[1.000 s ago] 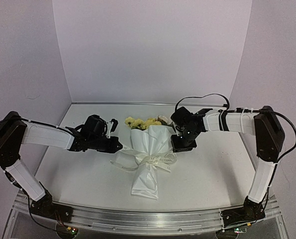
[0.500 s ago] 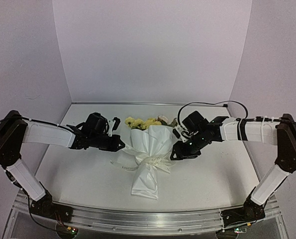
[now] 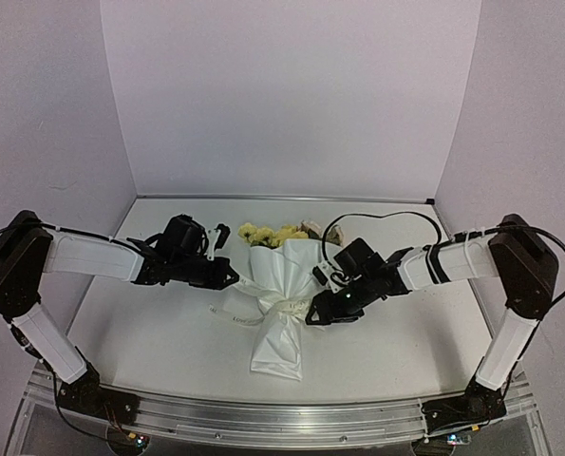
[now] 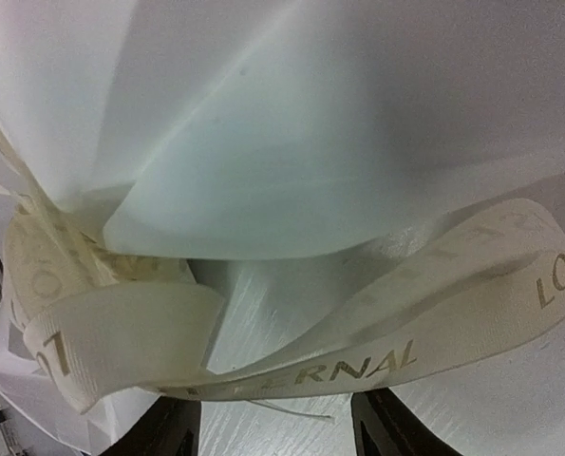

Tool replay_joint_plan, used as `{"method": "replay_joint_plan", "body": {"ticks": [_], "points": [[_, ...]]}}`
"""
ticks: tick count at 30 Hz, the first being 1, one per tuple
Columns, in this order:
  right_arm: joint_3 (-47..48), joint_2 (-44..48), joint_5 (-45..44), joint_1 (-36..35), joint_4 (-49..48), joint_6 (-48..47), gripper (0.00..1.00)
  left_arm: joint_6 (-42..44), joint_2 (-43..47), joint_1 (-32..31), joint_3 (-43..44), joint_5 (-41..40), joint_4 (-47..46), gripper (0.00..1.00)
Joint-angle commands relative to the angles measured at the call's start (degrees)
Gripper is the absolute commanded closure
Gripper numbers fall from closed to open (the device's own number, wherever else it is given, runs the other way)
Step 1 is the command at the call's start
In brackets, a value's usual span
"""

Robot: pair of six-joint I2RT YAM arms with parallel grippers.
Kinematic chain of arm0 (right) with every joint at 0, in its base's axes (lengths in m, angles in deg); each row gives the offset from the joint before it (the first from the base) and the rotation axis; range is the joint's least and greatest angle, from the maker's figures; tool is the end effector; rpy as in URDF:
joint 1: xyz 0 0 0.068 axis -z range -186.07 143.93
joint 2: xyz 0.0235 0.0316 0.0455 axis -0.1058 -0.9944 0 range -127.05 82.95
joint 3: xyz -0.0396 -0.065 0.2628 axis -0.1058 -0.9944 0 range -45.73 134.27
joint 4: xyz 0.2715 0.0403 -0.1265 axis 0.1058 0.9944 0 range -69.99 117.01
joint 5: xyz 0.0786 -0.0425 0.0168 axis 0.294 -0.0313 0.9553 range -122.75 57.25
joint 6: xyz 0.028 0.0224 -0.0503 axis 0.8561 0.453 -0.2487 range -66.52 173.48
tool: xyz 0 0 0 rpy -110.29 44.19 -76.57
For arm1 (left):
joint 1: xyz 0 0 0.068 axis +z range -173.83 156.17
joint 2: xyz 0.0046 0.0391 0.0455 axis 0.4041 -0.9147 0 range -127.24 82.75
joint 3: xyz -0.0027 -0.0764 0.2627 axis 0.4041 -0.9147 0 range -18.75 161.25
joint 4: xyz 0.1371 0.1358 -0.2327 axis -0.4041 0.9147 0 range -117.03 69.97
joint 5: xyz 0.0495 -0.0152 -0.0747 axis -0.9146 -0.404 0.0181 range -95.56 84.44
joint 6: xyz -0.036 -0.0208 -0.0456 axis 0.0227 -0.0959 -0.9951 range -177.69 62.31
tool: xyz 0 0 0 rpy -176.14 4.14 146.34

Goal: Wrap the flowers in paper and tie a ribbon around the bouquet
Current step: Cross the half-tied ribbon over the folded bouquet.

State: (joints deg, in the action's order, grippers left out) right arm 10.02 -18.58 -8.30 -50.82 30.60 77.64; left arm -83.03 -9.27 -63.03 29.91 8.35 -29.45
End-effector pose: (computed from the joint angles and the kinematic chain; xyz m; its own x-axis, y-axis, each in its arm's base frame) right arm 0.2573 0.2821 0.1114 -0.8684 -0.3362 -0.3644 -0.4913 0.6825 0.5411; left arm 0.2798 -0.2426 0.1458 -0.7819 0.1014 -0.6152 0.4642 0.7534 -0.4658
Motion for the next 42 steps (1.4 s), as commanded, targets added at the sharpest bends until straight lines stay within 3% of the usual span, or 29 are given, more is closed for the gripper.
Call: {"method": "replay_joint_plan", "body": {"ticks": [1,4,8,14,19,23,24,27,35,42], "points": [[-0.54,-1.41,0.10,-0.50,-5.96,1.99,0.46,0.65,0.95,0.06,2.25,0.48,0.06,1.00],[-0.65,-1.49,0.13,-0.62,-6.45,2.78,0.53,0.62,1.08,0.09,2.28,0.49,0.12,0.99],[-1.39,-1.03,0.37,-0.84,-6.55,4.47,0.73,-0.02,0.99,0.09,2.06,1.23,-0.51,0.96],[-4.61,1.26,-0.48,-1.32,-6.58,6.10,0.87,-1.54,0.91,0.06,0.73,3.33,-2.97,0.90],[-5.68,2.64,-0.72,-1.68,-5.40,6.78,0.91,-2.95,0.66,0.01,-0.47,5.46,-5.40,0.81],[-6.34,3.06,-0.77,-1.80,-4.47,6.82,0.93,-4.01,1.37,0.00,-1.34,6.28,-6.87,0.68],[-6.29,3.05,-0.81,-1.79,-3.92,6.82,0.98,-4.34,1.65,0.00,-1.53,6.37,-7.10,0.65],[-5.34,2.78,0.61,-1.79,-0.67,6.16,1.00,-5.45,2.25,0.00,-1.94,6.59,-7.43,0.60],[-5.39,5.54,-5.32,-1.94,6.11,5.05,1.00,-7.15,3.52,0.02,-3.22,5.84,-6.50,0.55],[-4.20,6.95,-6.90,-2.35,10.76,2.82,1.00,-5.04,3.37,0.00,-1.73,10.35,-6.53,0.54]]}}
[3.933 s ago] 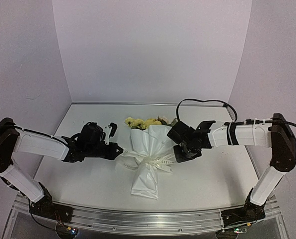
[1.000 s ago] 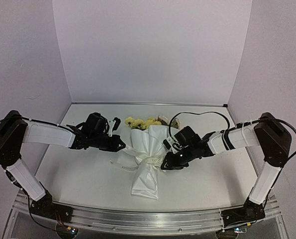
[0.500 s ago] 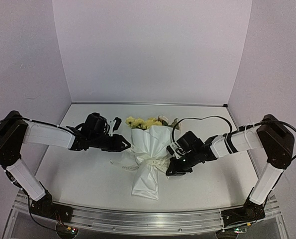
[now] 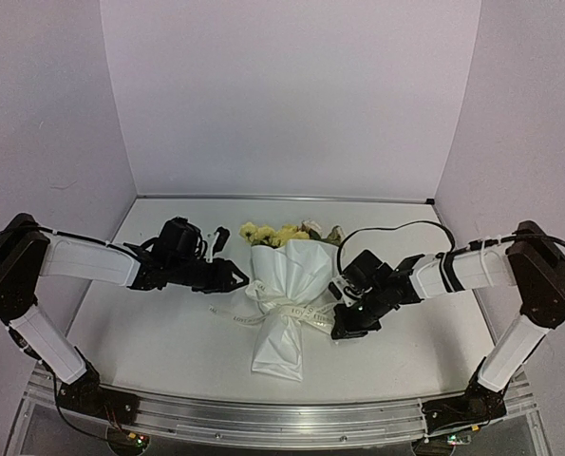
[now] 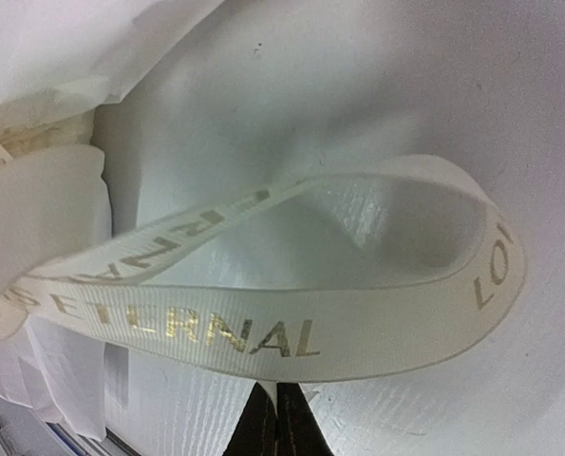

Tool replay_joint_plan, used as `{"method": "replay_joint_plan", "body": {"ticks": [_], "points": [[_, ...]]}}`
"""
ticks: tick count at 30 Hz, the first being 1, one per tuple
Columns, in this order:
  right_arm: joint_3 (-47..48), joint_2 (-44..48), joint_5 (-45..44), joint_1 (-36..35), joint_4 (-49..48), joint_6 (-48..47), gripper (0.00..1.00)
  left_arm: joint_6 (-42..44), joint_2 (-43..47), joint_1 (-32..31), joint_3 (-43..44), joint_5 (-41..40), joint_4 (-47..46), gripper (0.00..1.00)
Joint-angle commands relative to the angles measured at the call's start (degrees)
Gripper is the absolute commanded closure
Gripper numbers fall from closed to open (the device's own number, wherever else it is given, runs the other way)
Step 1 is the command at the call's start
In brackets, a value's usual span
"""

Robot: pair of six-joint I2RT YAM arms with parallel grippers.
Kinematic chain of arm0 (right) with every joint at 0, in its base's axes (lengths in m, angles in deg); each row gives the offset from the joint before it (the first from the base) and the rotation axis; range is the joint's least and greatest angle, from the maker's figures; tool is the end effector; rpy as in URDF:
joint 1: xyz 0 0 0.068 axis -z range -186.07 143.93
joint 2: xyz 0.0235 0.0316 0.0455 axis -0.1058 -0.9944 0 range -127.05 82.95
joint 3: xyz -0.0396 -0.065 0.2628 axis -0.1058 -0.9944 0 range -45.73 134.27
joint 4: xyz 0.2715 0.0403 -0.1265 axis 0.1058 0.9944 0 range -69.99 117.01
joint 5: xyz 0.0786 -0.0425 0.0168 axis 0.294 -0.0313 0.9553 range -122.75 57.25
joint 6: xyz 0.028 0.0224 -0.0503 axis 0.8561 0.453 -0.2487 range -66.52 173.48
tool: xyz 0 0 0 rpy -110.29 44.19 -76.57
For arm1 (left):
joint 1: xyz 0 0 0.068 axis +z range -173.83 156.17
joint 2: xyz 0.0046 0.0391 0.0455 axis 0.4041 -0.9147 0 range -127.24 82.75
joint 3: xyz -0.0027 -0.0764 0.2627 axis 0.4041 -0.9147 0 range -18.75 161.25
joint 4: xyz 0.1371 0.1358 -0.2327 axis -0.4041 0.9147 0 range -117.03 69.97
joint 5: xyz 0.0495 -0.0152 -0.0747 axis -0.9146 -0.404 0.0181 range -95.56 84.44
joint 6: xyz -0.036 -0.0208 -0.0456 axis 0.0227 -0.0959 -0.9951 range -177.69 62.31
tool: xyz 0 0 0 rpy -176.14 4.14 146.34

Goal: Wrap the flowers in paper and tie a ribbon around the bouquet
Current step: Cross the half-tied ribbon over the folded bouquet.

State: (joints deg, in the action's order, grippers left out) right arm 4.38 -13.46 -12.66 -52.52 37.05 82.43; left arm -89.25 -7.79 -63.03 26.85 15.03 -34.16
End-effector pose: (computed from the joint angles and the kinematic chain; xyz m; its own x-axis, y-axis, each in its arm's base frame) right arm 0.2260 0.2609 0.1045 -0.9197 -0.3076 -0.2441 -0.3905 0.7820 0.4858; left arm 0.2701 -0.2413 0.1451 -0.8273 0.0423 -0.5602 0.4388 0.6713 -0.5973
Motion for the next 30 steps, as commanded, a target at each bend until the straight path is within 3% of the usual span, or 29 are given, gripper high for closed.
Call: {"method": "replay_joint_plan", "body": {"ticks": [1,7,13,21,30], "points": [[1.68,1.83,-2.67,-0.74,4.60,-2.17,1.00,1.36,1.66,0.00,1.84,4.83,-1.48,0.53],[2.86,1.49,-3.29,-1.24,5.63,-2.74,1.00,2.71,-0.06,-0.23,3.46,10.21,2.17,0.49],[3.65,1.04,-3.57,-1.54,6.02,-2.95,1.00,7.76,-2.53,-0.84,6.73,9.63,6.76,0.45],[3.82,1.15,-3.81,-1.62,6.36,-3.32,1.00,19.87,-7.24,-0.88,16.38,1.28,17.62,0.49],[3.50,1.47,-4.26,-1.56,6.42,-3.47,1.00,24.76,-10.50,-0.91,21.74,5.00,24.25,0.54]]}}
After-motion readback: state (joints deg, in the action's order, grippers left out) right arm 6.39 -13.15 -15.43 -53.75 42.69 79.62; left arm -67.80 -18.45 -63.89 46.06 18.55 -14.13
